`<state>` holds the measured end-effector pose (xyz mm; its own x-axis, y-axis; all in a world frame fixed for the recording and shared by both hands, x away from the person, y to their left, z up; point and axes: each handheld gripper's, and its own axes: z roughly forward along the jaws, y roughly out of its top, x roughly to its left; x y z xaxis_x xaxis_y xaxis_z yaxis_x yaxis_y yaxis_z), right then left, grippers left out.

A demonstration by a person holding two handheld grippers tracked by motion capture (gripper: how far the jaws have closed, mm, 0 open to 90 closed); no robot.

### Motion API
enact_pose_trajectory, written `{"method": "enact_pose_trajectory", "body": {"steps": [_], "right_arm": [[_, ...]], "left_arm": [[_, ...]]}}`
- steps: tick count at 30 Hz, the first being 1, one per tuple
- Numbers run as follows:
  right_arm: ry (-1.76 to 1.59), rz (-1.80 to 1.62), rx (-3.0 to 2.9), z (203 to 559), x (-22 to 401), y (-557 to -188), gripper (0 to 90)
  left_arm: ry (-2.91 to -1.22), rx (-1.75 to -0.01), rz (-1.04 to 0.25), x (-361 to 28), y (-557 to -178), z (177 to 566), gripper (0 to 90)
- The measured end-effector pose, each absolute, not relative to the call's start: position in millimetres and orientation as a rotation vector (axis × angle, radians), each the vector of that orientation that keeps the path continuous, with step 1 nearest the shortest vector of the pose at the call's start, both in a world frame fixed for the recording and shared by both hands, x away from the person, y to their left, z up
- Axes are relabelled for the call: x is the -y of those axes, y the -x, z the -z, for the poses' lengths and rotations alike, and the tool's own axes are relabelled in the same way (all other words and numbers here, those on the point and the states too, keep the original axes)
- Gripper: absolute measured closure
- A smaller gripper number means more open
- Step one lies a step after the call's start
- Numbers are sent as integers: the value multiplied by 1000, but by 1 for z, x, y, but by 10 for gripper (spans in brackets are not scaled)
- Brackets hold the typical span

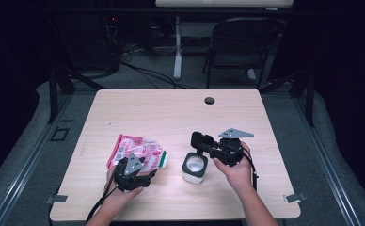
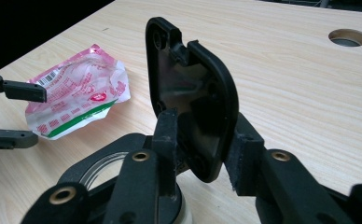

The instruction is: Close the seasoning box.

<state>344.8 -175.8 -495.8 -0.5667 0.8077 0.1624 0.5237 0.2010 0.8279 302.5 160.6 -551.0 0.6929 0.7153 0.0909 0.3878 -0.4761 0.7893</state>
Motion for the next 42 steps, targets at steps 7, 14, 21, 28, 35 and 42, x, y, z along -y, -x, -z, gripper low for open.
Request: {"method": "enact_pose_trajectory", "body": {"steps": [7,14,21,28,35,42], "right_arm": [[-1233,-1264,-2180,494,175,-343,741],[-1193,-1248,-2196,493,174,-340,768],[-1162,-1228,-2210,492,172,-337,810],[-1143,-1221,-2217,491,172,-334,833],[-1126,-1219,-2235,490,172,-333,852],[-1093,-1199,-2243,489,171,-330,854]], "left_arm": [[-2110,-825,-530,-158,-301,548,363],[-2112,-804,-511,-153,-299,548,363],[-2089,-810,-507,-156,-301,545,362],[-2086,-806,-509,-155,-302,544,363],[-2083,-818,-518,-157,-303,543,363],[-2050,-842,-528,-164,-306,539,363]]}}
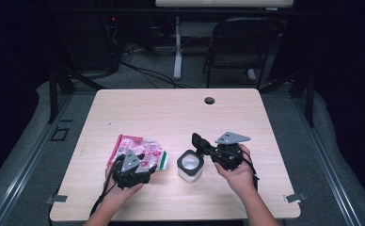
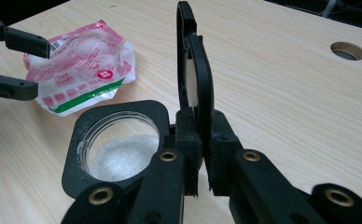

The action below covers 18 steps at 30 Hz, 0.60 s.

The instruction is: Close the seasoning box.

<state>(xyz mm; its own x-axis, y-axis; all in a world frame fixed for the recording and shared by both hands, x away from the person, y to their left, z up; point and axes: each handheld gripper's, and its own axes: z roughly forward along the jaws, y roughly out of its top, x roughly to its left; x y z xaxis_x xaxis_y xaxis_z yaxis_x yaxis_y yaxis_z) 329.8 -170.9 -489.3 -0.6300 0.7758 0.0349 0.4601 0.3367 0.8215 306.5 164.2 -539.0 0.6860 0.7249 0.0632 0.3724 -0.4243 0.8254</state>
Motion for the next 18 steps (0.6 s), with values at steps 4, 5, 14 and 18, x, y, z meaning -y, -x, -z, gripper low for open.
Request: {"method": "enact_pose_trajectory", "body": {"steps": [4,5,14,18], "right_arm": [[-1078,-1181,-2237,489,169,-327,853],[-1075,-1177,-2233,489,168,-326,853],[-1062,-1231,-2207,485,168,-319,814],[-1052,-1235,-2214,484,165,-316,793]], "left_arm": [[-2034,-851,-534,-167,-309,537,363],[-2032,-853,-538,-168,-309,536,363],[-2023,-894,-548,-173,-317,536,364],[-2024,-912,-548,-175,-318,536,364]]}}
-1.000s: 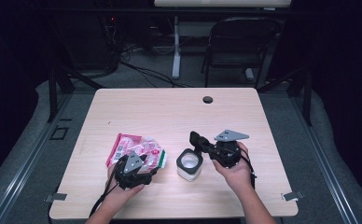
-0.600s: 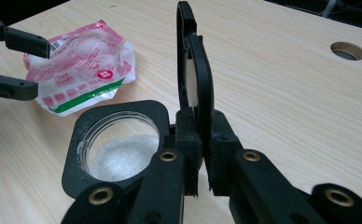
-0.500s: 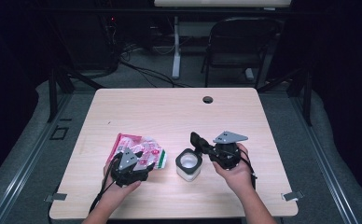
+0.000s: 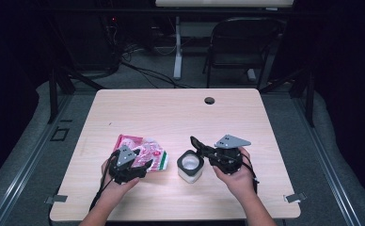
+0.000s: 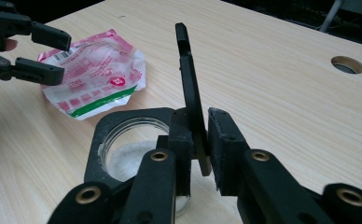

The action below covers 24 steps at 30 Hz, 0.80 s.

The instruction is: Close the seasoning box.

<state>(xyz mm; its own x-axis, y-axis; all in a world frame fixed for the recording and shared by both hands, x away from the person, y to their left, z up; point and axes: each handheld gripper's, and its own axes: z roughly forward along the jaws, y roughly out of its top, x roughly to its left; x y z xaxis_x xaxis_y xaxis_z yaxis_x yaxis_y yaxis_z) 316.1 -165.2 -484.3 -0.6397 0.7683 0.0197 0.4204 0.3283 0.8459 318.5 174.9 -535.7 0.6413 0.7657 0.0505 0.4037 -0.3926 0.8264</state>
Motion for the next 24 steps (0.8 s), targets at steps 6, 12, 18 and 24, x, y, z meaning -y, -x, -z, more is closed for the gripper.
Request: {"method": "enact_pose_trajectory", "body": {"steps": [6,12,18,24], "right_arm": [[-1035,-1240,-2225,483,162,-314,762],[-1014,-1240,-2249,480,157,-311,717],[-999,-1263,-2275,481,152,-310,653],[-977,-1271,-2300,481,148,-309,587]], "left_arm": [[-2013,-923,-557,-178,-320,535,364],[-2008,-936,-562,-181,-321,535,364],[-2011,-942,-565,-183,-321,535,364],[-2005,-946,-570,-184,-322,535,364]]}}
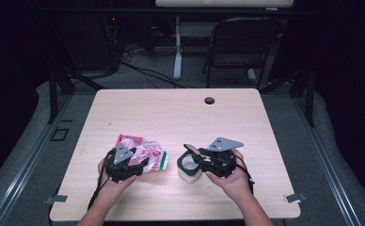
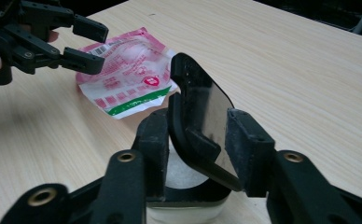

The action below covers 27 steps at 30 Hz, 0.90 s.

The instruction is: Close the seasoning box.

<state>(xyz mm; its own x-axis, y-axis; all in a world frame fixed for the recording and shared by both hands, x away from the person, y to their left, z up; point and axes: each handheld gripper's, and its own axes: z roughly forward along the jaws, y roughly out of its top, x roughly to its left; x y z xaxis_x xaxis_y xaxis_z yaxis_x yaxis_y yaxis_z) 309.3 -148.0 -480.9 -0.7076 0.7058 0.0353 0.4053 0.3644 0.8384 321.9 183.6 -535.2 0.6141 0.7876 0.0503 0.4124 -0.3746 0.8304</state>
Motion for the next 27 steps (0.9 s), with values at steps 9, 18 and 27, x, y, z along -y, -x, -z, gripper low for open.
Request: {"method": "enact_pose_trajectory", "body": {"steps": [9,18,27], "right_arm": [[-997,-1279,-2308,482,146,-310,510],[-993,-1280,-2316,483,143,-310,499],[-974,-1296,-2339,484,140,-309,485]], "left_arm": [[-2000,-955,-566,-185,-322,535,364],[-2001,-956,-568,-186,-323,536,364],[-2002,-959,-564,-187,-323,535,365]]}}
